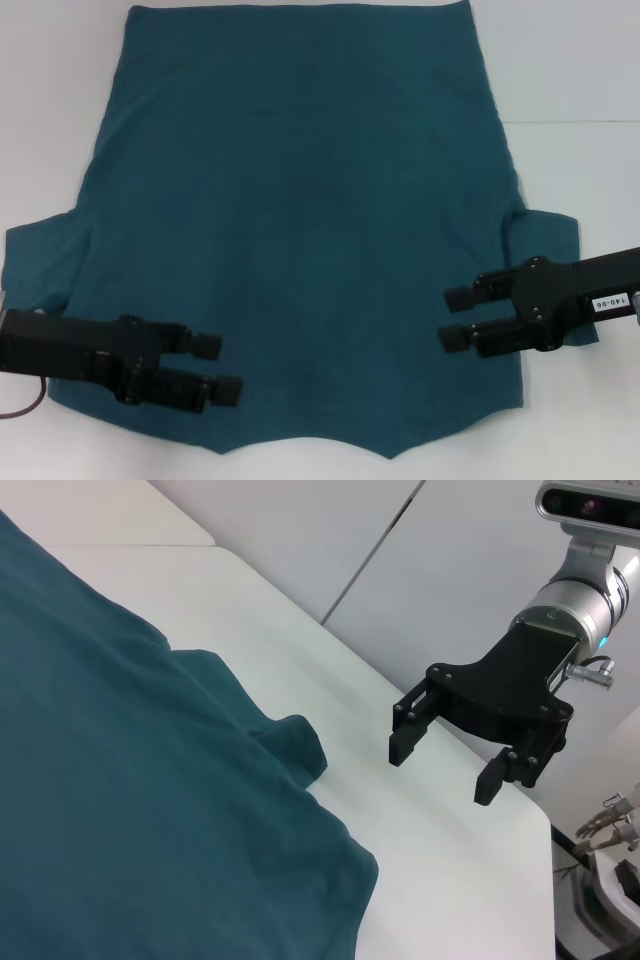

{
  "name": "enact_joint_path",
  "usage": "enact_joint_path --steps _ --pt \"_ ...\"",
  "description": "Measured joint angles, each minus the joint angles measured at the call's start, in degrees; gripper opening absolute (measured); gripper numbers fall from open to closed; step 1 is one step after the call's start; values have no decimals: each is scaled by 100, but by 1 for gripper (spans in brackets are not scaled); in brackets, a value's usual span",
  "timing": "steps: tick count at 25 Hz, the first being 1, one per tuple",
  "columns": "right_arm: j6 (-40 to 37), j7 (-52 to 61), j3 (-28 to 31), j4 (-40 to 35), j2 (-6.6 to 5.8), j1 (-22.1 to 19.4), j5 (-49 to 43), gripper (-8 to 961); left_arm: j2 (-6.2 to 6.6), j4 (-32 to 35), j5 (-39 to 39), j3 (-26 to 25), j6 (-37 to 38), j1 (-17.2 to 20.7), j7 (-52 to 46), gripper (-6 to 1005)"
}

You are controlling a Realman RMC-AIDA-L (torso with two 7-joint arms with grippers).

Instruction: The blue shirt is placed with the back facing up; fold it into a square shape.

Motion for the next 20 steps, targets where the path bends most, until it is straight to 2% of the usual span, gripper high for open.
enact_joint_path --steps 13,15,20 --pt "-3 85 59 19 0 -10 21 676 0 -1 -11 -83 97 0 -38 932" --pt "203 436 220 22 -2 16 24 676 0 -1 -24 -261 56 -1 -161 932" --pt "856 1875 604 42 -99 179 35 676 68 -56 -5 -1235 -217 -23 -908 932"
